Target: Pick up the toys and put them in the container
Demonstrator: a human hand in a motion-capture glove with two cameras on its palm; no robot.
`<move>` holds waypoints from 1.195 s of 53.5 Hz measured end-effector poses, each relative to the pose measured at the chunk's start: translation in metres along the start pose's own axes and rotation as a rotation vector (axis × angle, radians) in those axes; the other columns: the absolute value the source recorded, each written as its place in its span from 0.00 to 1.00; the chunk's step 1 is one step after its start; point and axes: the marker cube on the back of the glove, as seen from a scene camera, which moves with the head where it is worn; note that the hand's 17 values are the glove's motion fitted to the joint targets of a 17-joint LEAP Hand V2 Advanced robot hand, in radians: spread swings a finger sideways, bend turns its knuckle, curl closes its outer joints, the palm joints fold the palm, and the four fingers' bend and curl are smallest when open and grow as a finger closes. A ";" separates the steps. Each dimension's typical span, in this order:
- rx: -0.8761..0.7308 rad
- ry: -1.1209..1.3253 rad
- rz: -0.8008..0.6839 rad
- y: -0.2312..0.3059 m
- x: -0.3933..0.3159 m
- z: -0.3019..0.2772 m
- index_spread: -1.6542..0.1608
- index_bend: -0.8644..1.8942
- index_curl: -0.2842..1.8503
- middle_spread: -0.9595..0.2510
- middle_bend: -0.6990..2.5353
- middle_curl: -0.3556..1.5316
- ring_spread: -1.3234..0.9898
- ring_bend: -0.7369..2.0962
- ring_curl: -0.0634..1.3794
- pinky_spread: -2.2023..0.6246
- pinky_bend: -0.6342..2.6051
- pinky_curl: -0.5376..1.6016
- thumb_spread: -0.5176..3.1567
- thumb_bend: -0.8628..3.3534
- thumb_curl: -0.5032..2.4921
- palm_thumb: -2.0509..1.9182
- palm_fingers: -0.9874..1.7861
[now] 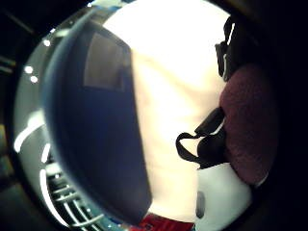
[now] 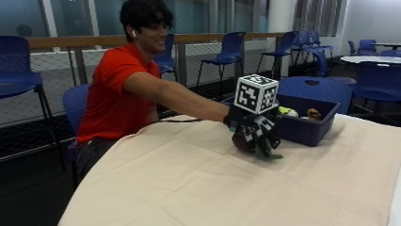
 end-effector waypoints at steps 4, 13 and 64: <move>0.011 -0.004 0.007 0.009 0.007 -0.010 0.73 0.43 0.33 0.63 0.34 0.35 0.46 0.51 0.29 0.65 0.53 0.39 0.50 0.25 0.33 0.65 0.64; 0.070 0.004 0.009 0.037 0.020 -0.064 0.72 0.44 0.36 0.54 0.36 0.38 0.41 0.51 0.30 0.62 0.50 0.39 0.45 0.25 0.36 0.67 0.68; 0.051 -0.119 -0.408 0.103 -0.202 -0.130 0.68 0.39 0.52 0.55 0.25 0.42 0.47 0.39 0.29 0.68 0.54 0.45 0.44 0.20 0.44 0.63 0.42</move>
